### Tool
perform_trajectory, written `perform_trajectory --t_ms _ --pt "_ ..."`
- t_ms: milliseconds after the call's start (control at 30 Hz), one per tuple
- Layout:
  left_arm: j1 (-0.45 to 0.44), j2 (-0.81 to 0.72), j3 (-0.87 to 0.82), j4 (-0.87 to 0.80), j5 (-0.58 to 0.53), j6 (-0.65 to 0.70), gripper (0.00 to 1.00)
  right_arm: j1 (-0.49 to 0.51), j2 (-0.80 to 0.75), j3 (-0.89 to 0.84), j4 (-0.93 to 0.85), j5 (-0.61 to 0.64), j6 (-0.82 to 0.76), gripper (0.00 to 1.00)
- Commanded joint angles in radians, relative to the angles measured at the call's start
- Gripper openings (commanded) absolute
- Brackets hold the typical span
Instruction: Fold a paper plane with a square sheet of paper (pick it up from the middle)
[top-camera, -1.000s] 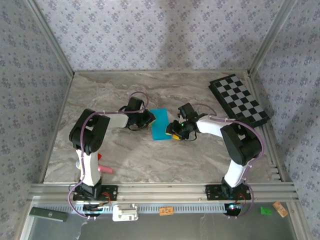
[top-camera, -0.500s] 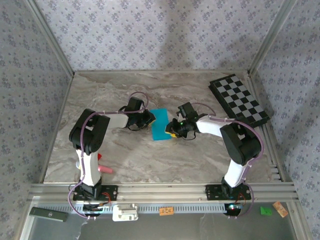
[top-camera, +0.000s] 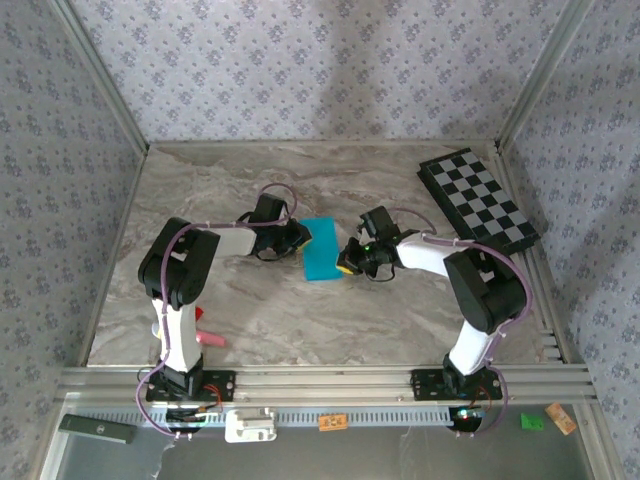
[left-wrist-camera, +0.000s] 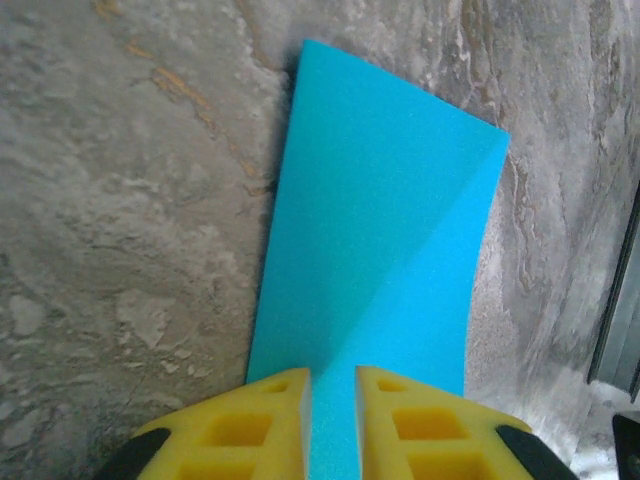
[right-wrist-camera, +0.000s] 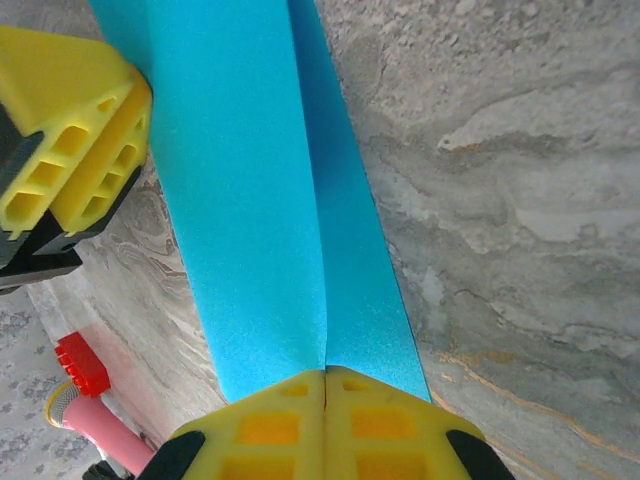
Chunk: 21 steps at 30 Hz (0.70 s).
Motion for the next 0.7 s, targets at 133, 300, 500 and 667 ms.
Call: perform_trajectory --t_ms 133,300,500,667 --pt "0.009 -0.033 0.069 -0.031 0.028 0.086 0.30 -0.011 -0.030 0.047 -0.174 -0.021 -0.071 0.00" --pt "0.015 0.032 0.094 -0.048 0.032 0.085 0.26 -0.002 -0.008 0.087 -0.167 -0.028 -0.043 0.00" --pt "0.020 0.078 0.113 -0.103 0.027 0.095 0.19 0.008 0.023 0.147 -0.208 -0.010 -0.042 0.00" --pt "0.020 0.097 0.101 -0.099 0.026 0.090 0.15 0.029 0.063 0.196 -0.202 -0.013 -0.045 0.00"
